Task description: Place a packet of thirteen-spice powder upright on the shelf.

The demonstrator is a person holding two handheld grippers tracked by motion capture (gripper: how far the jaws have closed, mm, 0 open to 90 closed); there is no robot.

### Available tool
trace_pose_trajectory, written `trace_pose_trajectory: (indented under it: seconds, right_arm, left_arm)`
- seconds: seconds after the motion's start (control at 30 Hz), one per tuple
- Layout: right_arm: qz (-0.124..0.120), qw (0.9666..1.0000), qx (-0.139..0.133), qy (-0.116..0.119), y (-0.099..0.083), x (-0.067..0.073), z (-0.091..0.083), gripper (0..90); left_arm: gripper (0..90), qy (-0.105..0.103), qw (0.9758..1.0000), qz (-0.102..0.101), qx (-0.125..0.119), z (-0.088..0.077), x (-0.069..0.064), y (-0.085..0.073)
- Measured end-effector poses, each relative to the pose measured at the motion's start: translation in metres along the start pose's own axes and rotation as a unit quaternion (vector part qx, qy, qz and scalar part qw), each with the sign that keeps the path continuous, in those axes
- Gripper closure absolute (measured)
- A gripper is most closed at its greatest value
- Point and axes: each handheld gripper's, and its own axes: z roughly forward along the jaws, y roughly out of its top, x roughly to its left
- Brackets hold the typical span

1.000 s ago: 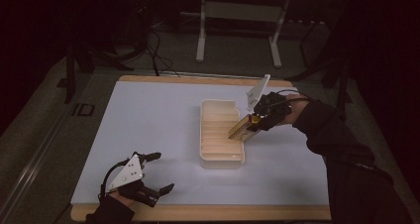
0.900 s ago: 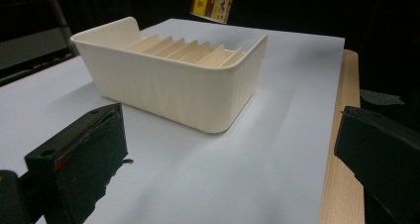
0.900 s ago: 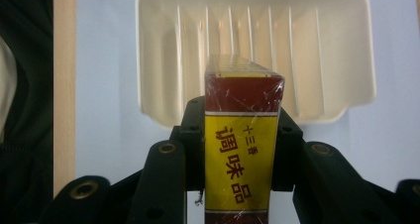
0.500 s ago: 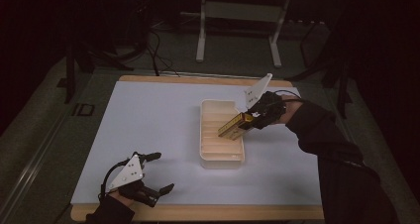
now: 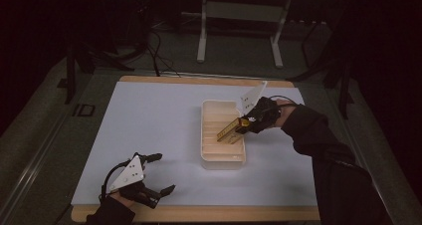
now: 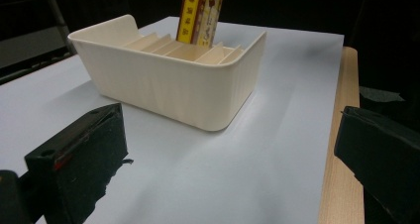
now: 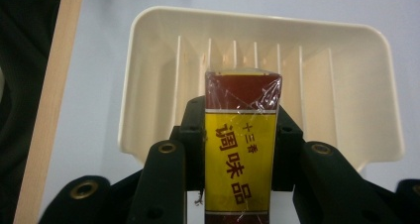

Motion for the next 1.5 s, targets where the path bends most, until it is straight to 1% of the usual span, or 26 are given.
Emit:
trace_pose_trajectory:
  seconds: [0.13, 0.4, 0.57, 0.67, 0.7, 0.8, 0.9, 0.93, 1.03, 1.13, 1.23, 1.27, 1.3, 1.37, 1.43, 1.47, 1.5]
  right_arm:
    - [0.000, 0.9999, 0.016, 0.000, -0.002, 0.000, 0.005, 67.6]
    - [0.001, 0.9994, 0.032, 0.010, -0.005, -0.002, 0.021, 67.5]
    - [0.004, 0.9991, 0.038, 0.015, -0.004, -0.004, 0.033, 67.3]
    - [0.009, 0.9987, 0.047, 0.018, -0.003, -0.005, 0.041, 67.1]
    - [0.009, 0.9987, 0.047, 0.018, -0.003, -0.005, 0.041, 67.1]
    - [0.010, 0.9982, 0.054, 0.023, 0.000, -0.005, 0.051, 67.1]
    - [0.011, 0.9978, 0.061, 0.026, 0.002, -0.004, 0.055, 67.0]
    - [0.008, 0.9979, 0.059, 0.027, 0.002, -0.005, 0.057, 67.0]
    - [0.013, 0.9977, 0.060, 0.028, 0.003, -0.005, 0.061, 67.0]
    - [0.024, 0.9980, 0.051, 0.031, 0.005, -0.006, 0.065, 67.1]
    - [0.021, 0.9981, 0.050, 0.030, 0.008, -0.006, 0.067, 67.0]
    - [0.025, 0.9981, 0.048, 0.030, 0.008, -0.005, 0.068, 67.0]
    - [0.029, 0.9983, 0.040, 0.032, 0.009, -0.006, 0.072, 66.9]
    - [0.029, 0.9984, 0.037, 0.032, 0.009, -0.006, 0.072, 66.8]
    - [0.028, 0.9984, 0.036, 0.032, 0.009, -0.006, 0.074, 66.0]
    - [0.026, 0.9981, 0.046, 0.032, 0.008, -0.006, 0.076, 61.6]
    - [0.026, 0.9981, 0.046, 0.032, 0.008, -0.006, 0.076, 61.6]
  left_arm:
    - [0.0, 0.000, 1.0000, 0.000, 0.000, 0.000, 0.000, 0.000]
    - [0.0, -0.001, 1.0000, 0.002, 0.004, 0.000, 0.000, 0.000]
    - [0.0, -0.001, 1.0000, 0.002, 0.003, 0.000, 0.000, 0.000]
    - [0.0, -0.001, 1.0000, 0.002, 0.003, 0.000, 0.000, 0.000]
    - [0.0, -0.001, 1.0000, 0.003, 0.003, 0.000, 0.000, -0.001]
    - [0.0, -0.002, 1.0000, 0.004, 0.003, 0.000, 0.000, 0.000]
    - [0.0, -0.001, 1.0000, 0.003, 0.002, 0.000, 0.000, 0.000]
    - [0.0, -0.001, 1.0000, 0.003, 0.002, 0.000, 0.000, 0.000]
    - [0.0, -0.002, 1.0000, 0.003, 0.003, 0.000, 0.000, 0.000]
    - [0.0, -0.003, 1.0000, 0.004, 0.004, 0.000, 0.000, -0.001]
    - [0.0, -0.002, 1.0000, 0.004, 0.004, 0.000, -0.001, -0.001]
    - [0.0, -0.002, 1.0000, 0.004, 0.004, 0.000, -0.001, -0.001]
    - [0.0, -0.002, 1.0000, 0.003, 0.004, 0.000, -0.001, 0.000]
    - [0.0, -0.003, 1.0000, 0.004, 0.004, 0.000, -0.001, 0.000]
    - [0.0, -0.003, 1.0000, 0.004, 0.004, 0.000, -0.001, -0.001]
    - [0.0, -0.003, 1.0000, 0.004, 0.004, 0.000, -0.001, -0.001]
    - [0.0, -0.003, 1.0000, 0.004, 0.004, 0.000, -0.001, -0.001]
